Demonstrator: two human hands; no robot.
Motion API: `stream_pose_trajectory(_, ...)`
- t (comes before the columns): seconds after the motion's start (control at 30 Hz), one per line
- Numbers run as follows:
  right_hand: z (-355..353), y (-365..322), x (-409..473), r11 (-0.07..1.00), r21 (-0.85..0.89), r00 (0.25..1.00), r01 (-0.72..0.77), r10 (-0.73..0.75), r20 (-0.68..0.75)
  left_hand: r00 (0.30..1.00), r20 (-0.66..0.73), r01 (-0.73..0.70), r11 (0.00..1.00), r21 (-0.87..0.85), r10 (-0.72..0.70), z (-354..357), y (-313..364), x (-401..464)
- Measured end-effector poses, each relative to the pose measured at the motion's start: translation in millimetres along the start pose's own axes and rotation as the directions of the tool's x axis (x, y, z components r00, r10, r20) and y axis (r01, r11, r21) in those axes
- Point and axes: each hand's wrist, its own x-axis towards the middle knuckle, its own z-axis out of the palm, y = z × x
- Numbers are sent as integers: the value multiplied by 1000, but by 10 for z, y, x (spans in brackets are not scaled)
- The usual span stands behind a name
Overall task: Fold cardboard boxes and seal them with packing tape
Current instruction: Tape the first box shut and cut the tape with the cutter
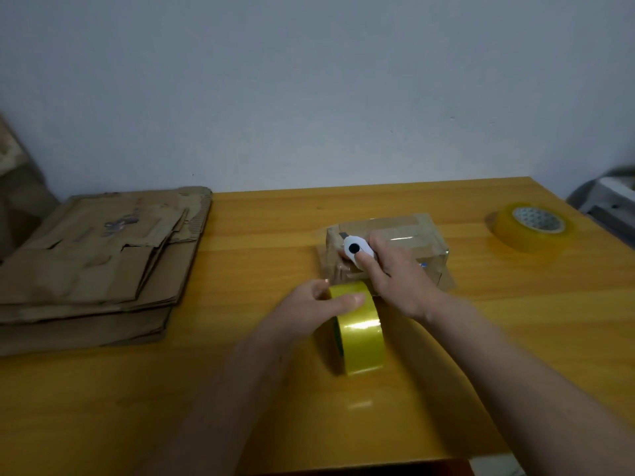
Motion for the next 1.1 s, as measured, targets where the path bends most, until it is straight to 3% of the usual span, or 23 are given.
stream_pose_trajectory(0.13, 149, 57, -62, 999, -48, 1000, 12, -11, 19, 998, 11, 62, 998, -2, -62, -62, -40, 84)
stream_pose_trajectory(0.4, -70, -78, 172, 1000, 25, 997, 0, 2, -80, 997, 71, -5, 976, -219, 21, -17, 89, 140)
stream_pose_trajectory(0.53, -179, 3, 392, 996, -76, 999, -36, 36, 0, 997, 54, -32, 953, -302, 51, 29, 106, 251)
stream_pose_trajectory(0.7, -252, 115, 703, 923, -372, 989, -99, 133, 67, 1000, -20, -14, 937, -350, 8, 66, 160, 435)
stream_pose_trajectory(0.8, -208, 192, 810, 897, -415, 974, -153, 208, 89, 998, -65, -31, 891, -453, 2, 67, 213, 535)
stream_pose_trajectory(0.97, -166, 186, 932, 894, -381, 959, -237, 278, 57, 999, -16, -46, 905, -423, 44, 13, 336, 602)
stream_pose_trajectory(1.1, -31, 205, 893, 860, -460, 973, -223, 224, -53, 994, 69, -53, 942, -333, 81, -57, 324, 612)
